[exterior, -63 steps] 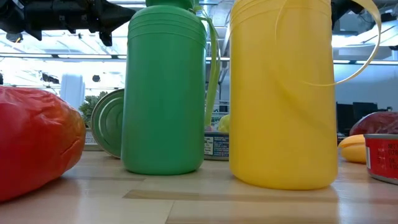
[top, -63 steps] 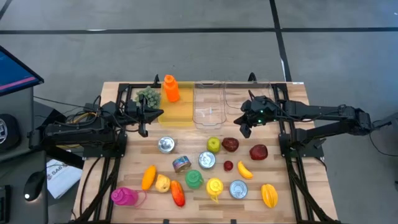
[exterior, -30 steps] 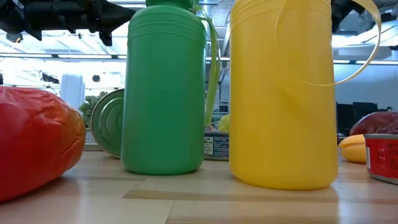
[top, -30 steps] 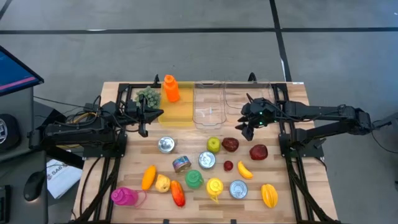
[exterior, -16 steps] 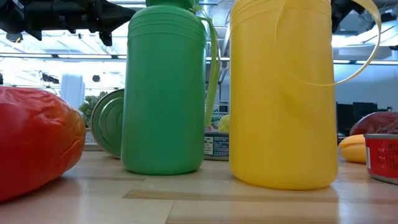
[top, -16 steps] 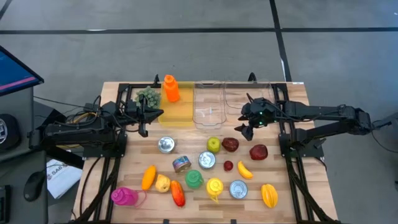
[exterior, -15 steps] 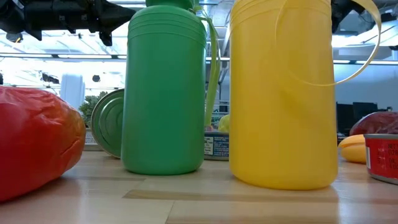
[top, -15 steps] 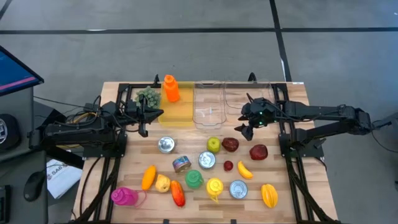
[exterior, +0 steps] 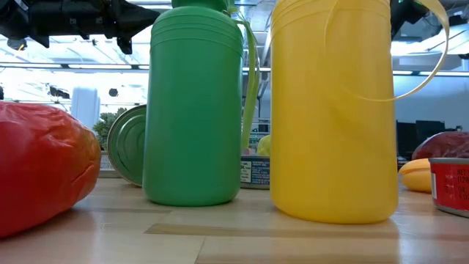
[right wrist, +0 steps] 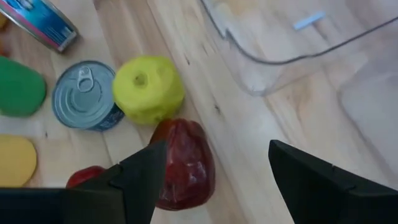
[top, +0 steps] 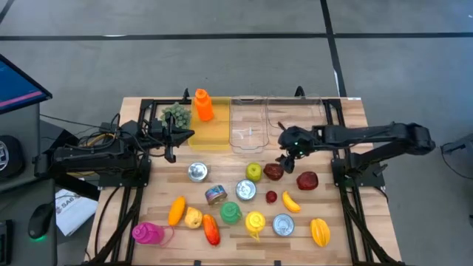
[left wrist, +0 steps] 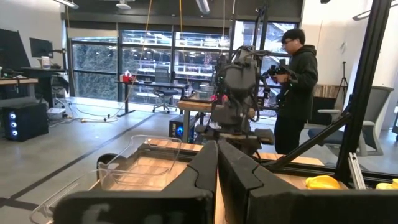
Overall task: Pick & Place Food Item
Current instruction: Put the red apple into the right transparent bin
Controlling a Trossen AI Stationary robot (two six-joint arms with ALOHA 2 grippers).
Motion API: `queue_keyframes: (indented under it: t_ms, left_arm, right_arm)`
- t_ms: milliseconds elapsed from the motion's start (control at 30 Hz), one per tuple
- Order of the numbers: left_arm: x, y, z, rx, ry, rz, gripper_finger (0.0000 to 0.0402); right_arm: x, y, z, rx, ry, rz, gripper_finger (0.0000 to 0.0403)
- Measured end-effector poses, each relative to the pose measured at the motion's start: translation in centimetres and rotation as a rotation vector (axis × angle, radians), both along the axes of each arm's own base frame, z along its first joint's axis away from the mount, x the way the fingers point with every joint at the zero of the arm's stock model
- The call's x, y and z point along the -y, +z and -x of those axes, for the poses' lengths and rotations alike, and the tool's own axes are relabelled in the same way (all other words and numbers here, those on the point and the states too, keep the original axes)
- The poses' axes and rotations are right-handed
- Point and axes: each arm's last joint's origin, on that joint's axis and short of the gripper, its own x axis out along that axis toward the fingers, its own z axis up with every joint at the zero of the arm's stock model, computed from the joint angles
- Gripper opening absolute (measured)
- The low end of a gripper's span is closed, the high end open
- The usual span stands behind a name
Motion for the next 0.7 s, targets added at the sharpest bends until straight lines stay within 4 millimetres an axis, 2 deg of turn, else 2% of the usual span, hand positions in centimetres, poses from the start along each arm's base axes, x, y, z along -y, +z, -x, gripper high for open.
queue_keyframes:
  t_ms: [267, 700]
  left_arm:
    - [0.0, 0.0, 0.0, 0.0, 0.0, 0.0, 0.0001]
    - [0.0, -0.1, 0.0, -0.009, 0.0, 0.003, 0.0001]
  right_arm:
    - [-0.5, -1.5, -1.4, -0.024, -0.048, -0.049, 0.0277]
    - [-2.8, -2.4, -2.7, -0.016, 0.042, -0.051, 0.0277]
